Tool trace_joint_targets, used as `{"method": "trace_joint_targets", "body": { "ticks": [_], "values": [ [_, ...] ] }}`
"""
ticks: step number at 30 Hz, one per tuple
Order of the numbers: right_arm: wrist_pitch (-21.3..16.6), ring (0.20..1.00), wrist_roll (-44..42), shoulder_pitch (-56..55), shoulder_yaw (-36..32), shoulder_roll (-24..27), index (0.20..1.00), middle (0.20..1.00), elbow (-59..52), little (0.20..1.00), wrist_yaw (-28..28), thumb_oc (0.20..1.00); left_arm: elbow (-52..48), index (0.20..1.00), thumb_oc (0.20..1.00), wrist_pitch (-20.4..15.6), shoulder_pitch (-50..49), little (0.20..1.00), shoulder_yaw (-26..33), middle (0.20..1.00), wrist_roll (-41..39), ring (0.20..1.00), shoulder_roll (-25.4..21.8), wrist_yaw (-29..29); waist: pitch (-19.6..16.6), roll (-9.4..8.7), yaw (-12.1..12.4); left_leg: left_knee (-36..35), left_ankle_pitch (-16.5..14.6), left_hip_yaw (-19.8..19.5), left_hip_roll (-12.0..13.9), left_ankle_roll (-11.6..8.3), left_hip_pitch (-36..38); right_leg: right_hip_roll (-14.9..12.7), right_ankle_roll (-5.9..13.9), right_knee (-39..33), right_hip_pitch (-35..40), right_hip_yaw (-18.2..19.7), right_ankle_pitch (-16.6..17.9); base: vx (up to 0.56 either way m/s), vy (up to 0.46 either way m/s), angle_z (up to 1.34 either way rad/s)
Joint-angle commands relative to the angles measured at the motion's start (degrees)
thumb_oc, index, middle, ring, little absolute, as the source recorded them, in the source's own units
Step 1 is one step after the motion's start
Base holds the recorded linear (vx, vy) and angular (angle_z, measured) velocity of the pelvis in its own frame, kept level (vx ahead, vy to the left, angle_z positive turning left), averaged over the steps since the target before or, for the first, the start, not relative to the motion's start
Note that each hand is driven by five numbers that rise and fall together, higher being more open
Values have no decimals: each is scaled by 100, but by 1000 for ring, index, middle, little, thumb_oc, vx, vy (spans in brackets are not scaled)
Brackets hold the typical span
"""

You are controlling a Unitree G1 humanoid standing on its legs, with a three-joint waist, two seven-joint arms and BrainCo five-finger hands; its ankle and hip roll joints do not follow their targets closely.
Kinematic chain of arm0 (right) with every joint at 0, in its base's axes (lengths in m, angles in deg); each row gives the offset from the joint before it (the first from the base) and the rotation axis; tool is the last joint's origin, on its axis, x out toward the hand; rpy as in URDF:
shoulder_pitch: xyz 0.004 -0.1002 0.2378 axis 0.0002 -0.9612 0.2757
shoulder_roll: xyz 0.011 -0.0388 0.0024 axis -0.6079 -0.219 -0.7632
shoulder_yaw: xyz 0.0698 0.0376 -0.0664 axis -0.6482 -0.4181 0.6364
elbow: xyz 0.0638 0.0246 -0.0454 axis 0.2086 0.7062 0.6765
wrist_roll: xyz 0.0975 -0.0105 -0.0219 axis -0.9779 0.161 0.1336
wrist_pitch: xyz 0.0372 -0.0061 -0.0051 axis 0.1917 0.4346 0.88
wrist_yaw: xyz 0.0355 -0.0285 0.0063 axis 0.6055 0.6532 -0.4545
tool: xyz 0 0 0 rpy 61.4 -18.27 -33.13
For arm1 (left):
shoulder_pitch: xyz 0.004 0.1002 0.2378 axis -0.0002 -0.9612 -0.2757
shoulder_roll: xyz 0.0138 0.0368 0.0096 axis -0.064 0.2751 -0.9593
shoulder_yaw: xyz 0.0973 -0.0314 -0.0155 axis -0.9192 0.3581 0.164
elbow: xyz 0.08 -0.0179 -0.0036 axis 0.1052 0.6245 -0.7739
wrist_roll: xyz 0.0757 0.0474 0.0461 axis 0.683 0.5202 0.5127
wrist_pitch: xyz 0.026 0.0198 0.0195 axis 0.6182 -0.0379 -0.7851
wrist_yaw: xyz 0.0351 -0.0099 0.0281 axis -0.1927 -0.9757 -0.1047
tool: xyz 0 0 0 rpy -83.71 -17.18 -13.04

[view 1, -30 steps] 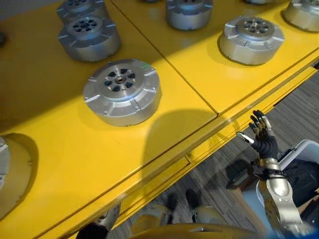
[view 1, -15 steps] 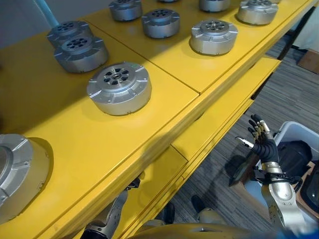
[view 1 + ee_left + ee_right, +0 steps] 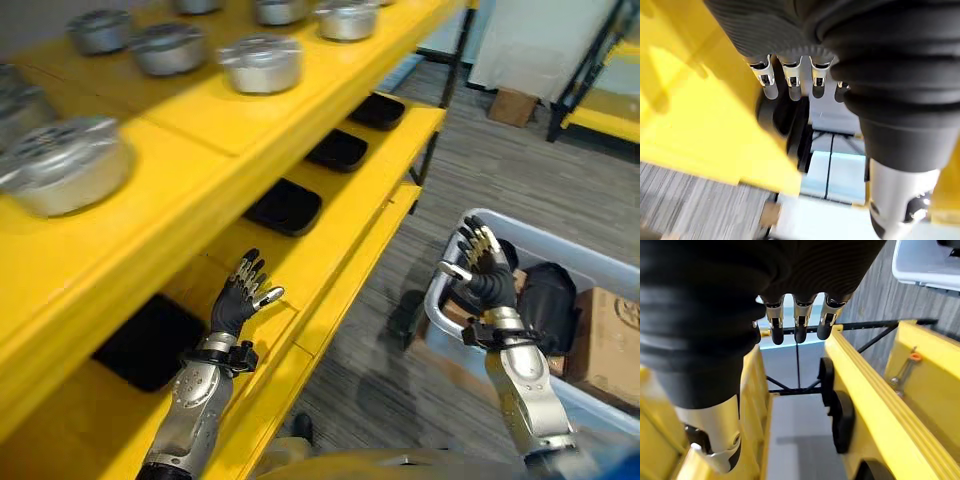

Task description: Move parts from the plastic box to the shelf.

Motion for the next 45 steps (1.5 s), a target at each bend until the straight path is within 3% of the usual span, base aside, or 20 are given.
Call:
{"method": "trace_joint_targets", "body": {
  "ticks": [1, 3, 6, 7, 9, 11, 12, 18, 19, 20, 21, 24, 25, 26, 27, 28, 31, 34, 41, 45],
  "values": [
    [-206, 1000, 227, 48, -124, 150, 1000, 1000, -325, 1000, 17, 1000, -297, 1000, 1000, -286, 198, 1000, 411, 1000, 127, 1000, -21, -135, -289, -71, 44, 148, -606, 11, -786, 539, 30, -783, 292, -63, -95, 266, 1534, 19, -189, -54],
    [-203, 1000, 226, 19, -131, 162, 1000, 1000, -359, 1000, -26, 1000, -222, 1000, 1000, -280, 149, 1000, 435, 1000, 138, 1000, 36, -120, -293, -144, 83, 85, -572, 47, -701, 455, 62, -723, 335, -222, -78, 227, 1404, 27, -229, -53],
    [-234, 1000, 171, -39, -195, 222, 1000, 1000, -480, 1000, -83, 1000, -154, 1000, 1000, -301, 170, 1000, 486, 1000, 81, 1000, 90, -152, -201, -148, 24, 102, -427, 114, -289, 239, 33, -456, 256, -188, -68, 301, 1064, -1, -356, -21],
    [-299, 1000, 121, -90, -301, 287, 1000, 1000, -564, 1000, -111, 1000, -165, 1000, 1000, -303, 147, 1000, 543, 1000, -9, 1000, 104, -100, -136, -106, -44, 104, -311, 198, 21, 84, 26, -246, 146, -304, 40, 201, 837, -18, -434, -8],
    [-339, 1000, 47, -112, -364, 329, 1000, 1000, -548, 1000, -130, 1000, -143, 1000, 1000, -318, 149, 1000, 546, 1000, -92, 1000, 109, -32, -89, -12, -105, 84, -174, 285, 376, -94, 45, 61, 33, -411, 158, 118, 633, -25, -441, -9],
    [-463, 1000, -76, -92, -459, 511, 1000, 1000, -609, 1000, -129, 1000, -38, 1000, 1000, -298, 172, 1000, 489, 1000, -196, 1000, 197, 59, -43, 218, -300, 62, 198, 483, 1094, -431, 115, 722, -183, -611, 314, 86, 338, 5, -559, -22],
    [-499, 1000, -116, -109, -466, 559, 1000, 1000, -622, 1000, -133, 1000, 8, 1000, 1000, -285, 157, 1000, 447, 1000, -209, 1000, 241, 103, -33, 319, -351, 48, 305, 559, 1296, -522, 178, 925, -274, -640, 380, 108, 245, 54, -403, -36],
    [-564, 1000, -130, -170, -497, 706, 1000, 1000, -703, 1000, -146, 1000, 29, 1000, 1000, -246, 112, 1000, 309, 1000, -229, 1000, 294, 164, 99, 545, -550, 59, 656, 666, 1806, -690, 338, 1424, -570, -270, 333, 234, -168, 25, -214, -26],
    [-590, 1000, -117, -118, -481, 782, 1000, 1000, -700, 1000, -149, 1000, 41, 1000, 1000, -247, 154, 1000, 253, 1000, -262, 1000, 313, 152, 270, 578, -559, 242, 894, 632, 1987, -688, 283, 1643, -725, -7, 182, 352, -310, -37, -241, -10],
    [-591, 1000, -117, -113, -483, 784, 1000, 1000, -697, 1000, -148, 1000, 45, 1000, 1000, -249, 161, 1000, 253, 1000, -262, 1000, 316, 152, 275, 585, -559, 260, 890, 623, 1998, -693, 269, 1651, -732, 5, 173, 350, -315, -54, -375, -25],
    [-618, 1000, -99, -62, -488, 847, 1000, 1000, -696, 1000, -105, 1000, 93, 1000, 1000, -260, 292, 1000, 165, 1000, -297, 1000, 328, 137, 429, 579, -545, 677, 1180, 469, 2100, -673, 15, 1769, -881, 28, 177, 330, -345, -1, -219, -19],
    [-647, 1000, -76, -148, -548, 916, 1000, 1000, -743, 1000, -66, 1000, 87, 1000, 1000, -239, 316, 1000, 82, 1000, -326, 1000, 312, 162, 552, 478, -560, 1177, 1308, 370, 2035, -605, -322, 1803, -1007, -125, 367, 230, -357, 30, -238, 5],
    [-646, 1000, -38, -149, -562, 945, 1000, 1000, -749, 1000, -61, 1000, 78, 1000, 1000, -255, 309, 1000, 72, 1000, -331, 1000, 319, 177, 594, 419, -511, 1248, 1081, 248, 1755, -516, -439, 1783, -997, -218, 432, 222, -361, 42, -127, 37],
    [-654, 1000, -4, -118, -579, 988, 1000, 1000, -732, 1000, -72, 1000, 74, 1000, 1000, -255, 309, 1000, 45, 1000, -331, 1000, 318, 192, 667, 323, -391, 1266, 534, -107, 1072, -309, -742, 1712, -995, -334, 500, 268, -314, 44, -122, 36],
    [-654, 1000, -4, -114, -581, 986, 1000, 1000, -731, 1000, -73, 1000, 74, 1000, 1000, -255, 313, 1000, 46, 1000, -332, 1000, 316, 191, 647, 320, -406, 1272, 551, -123, 1058, -296, -786, 1703, -989, -345, 476, 250, -293, 63, -134, 27],
    [-663, 1000, 14, -101, -598, 992, 1000, 1000, -715, 1000, -91, 1000, 79, 1000, 1000, -247, 319, 1000, -1, 1000, -311, 1000, 308, 212, 705, 261, -279, 1209, 536, -293, 500, -205, -1225, 1737, -988, -422, 521, 258, -226, 25, -87, -4],
    [-676, 1000, 96, -44, -577, 935, 1000, 1000, -610, 1000, -26, 1000, 74, 1000, 1000, -271, 363, 1000, -13, 1000, -227, 1000, 238, 215, 773, 242, -128, 1112, 797, -427, -34, -171, -1767, 1876, -968, -497, 492, 328, -181, 30, -51, -6],
    [-690, 1000, 123, 15, -463, 831, 1000, 1000, -581, 1000, -50, 1000, 44, 1000, 1000, -311, 292, 1000, -5, 1000, -222, 1000, 245, 203, 746, 287, -27, 830, 677, -838, -112, -45, -1476, 1967, -956, -459, 513, 463, -282, 71, 39, -56],
    [-638, 1000, 92, -55, -463, 685, 1000, 1000, -452, 1000, -15, 1000, 76, 1000, 1000, -354, 388, 1000, -46, 1000, -179, 1000, 198, 119, 505, 201, -154, 479, 528, -454, -126, 92, -1006, 1791, -934, -525, 704, 498, -414, 135, 99, -48],
    [-548, 1000, 109, 70, -294, 593, 1000, 1000, -338, 1000, -9, 1000, 12, 1000, 1000, -368, 279, 1000, 54, 1000, -180, 1000, 213, 5, 322, -4, -100, 572, 95, -109, -234, 272, -871, 1533, -699, -637, 719, 683, -340, 169, 134, -37]
  ]
}}
